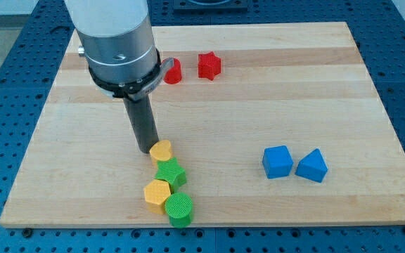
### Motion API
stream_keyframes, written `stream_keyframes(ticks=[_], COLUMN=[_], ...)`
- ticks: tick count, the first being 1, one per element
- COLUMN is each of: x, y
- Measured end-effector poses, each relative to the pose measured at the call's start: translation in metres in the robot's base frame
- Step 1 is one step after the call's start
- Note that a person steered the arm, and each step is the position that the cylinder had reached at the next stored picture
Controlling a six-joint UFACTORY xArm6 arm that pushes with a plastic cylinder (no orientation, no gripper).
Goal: Push the blue cube closer to the red star
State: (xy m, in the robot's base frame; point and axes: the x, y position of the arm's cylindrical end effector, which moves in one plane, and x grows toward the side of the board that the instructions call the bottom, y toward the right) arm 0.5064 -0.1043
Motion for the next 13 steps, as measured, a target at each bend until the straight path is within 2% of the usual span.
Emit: stream_keyframes(ticks=[1,3,4,5,6,8,9,10,12,13], x=[-0.009,-0.061,-0.062,-0.079,-0.119,-0.124,-0.105,-0.055,0.094,0.094], y=[-0.007,0.017,0.017,0.026,0.070,0.185,0.237,0.289,0.297,0.260])
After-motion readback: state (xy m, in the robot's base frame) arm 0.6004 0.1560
